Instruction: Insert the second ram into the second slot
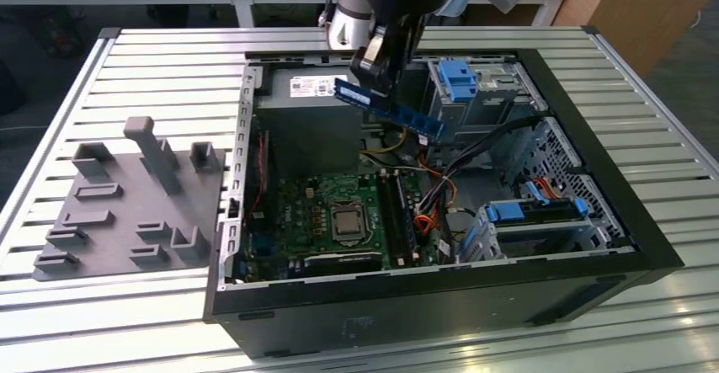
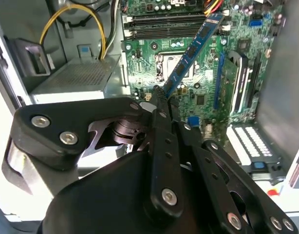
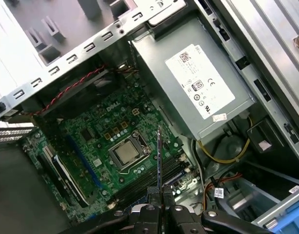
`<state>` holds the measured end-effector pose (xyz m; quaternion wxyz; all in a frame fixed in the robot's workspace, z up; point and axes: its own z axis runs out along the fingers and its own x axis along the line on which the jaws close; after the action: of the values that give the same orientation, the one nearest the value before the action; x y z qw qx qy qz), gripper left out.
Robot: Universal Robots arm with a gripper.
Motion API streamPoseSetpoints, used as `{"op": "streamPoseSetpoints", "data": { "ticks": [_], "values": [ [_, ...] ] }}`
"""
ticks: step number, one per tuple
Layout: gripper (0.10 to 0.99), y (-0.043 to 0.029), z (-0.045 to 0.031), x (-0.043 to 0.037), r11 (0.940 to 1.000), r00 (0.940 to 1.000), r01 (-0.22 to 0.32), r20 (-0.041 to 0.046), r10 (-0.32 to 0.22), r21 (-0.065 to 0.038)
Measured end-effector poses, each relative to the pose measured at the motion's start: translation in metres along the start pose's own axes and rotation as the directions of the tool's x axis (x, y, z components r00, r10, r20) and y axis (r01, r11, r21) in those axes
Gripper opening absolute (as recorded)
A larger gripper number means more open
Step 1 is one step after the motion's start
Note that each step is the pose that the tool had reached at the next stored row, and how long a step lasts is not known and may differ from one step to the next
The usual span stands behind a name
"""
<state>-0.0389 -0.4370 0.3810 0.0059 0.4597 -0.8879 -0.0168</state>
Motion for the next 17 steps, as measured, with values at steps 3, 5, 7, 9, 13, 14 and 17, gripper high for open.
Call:
{"op": "streamPoseSetpoints", "data": {
  "ticks": [3, 5, 7, 9, 13, 14, 17],
  "values": [
    [0.137, 0.0, 0.0002, 0.0, 0.9989, 0.9989, -0.047, 0.0013, 0.047, 0.0],
    [0.137, 0.0, 0.0003, 0.0, 0.9971, 0.9971, -0.077, 0.0024, 0.077, 0.001],
    [0.137, 0.0, 0.0004, 0.0, 0.9943, 0.9943, -0.107, 0.0033, 0.107, 0.001],
    [0.137, 0.0, 0.0005, 0.0, 0.9907, 0.9907, -0.136, 0.0041, 0.136, 0.001],
    [0.137, 0.0, 0.0007, 0.0, 0.9817, 0.9817, -0.191, 0.0058, 0.19, 0.001],
    [0.137, 0.0, 0.0007, 0.0, 0.9791, 0.979, -0.204, 0.0062, 0.204, 0.001],
    [0.137, 0.0, 0.0009, 0.0, 0.9698, 0.9697, -0.244, 0.0074, 0.244, 0.001]
  ]
}}
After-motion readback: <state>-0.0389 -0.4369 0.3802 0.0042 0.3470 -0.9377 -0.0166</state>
